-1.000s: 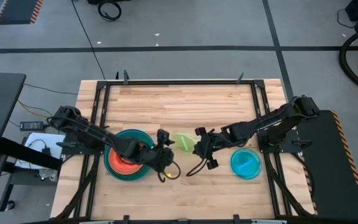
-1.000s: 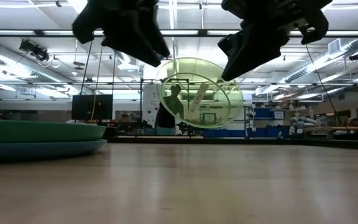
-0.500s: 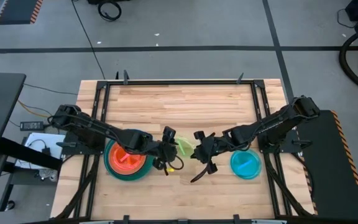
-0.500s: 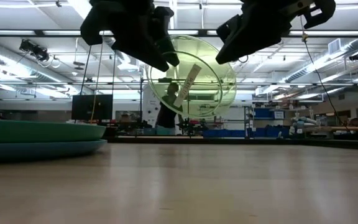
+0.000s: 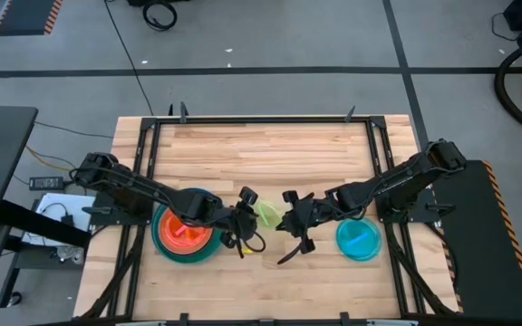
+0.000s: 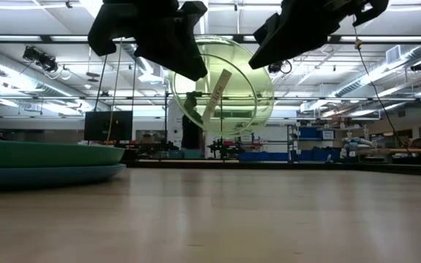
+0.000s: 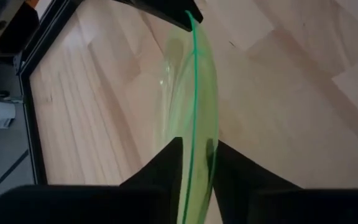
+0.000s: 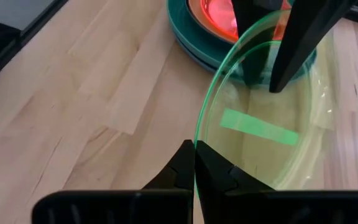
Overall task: Stack plastic plates
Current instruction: Stack the light green plate on top of the pink plate
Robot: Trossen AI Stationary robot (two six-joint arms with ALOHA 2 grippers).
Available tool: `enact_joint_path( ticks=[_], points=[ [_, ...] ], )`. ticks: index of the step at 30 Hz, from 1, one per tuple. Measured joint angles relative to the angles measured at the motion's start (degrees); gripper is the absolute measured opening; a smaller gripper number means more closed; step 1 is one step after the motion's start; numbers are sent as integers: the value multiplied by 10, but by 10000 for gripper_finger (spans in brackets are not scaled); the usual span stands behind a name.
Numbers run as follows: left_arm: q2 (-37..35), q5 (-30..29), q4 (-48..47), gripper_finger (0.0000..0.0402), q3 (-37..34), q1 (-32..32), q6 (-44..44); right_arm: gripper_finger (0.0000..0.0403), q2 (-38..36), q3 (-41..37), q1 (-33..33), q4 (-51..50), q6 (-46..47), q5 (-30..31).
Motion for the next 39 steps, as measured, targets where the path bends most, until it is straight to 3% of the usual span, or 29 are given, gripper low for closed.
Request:
enact_joint_path(
  ticks=[11,18,33,39],
  points=[
    [0,1,-2,31,-1,-1,0,12,0,0,0,16,3,-1],
    [0,2,0,22,-1,0,0,19,0,0,0,16,-1,2],
    [0,-12,-19,21,0,-31,-109,175,-38,0,0,5,-14,5],
    [0,-79,-90,21,0,-82,-178,196,-62,0,-8,-25,-28,78]
  ],
)
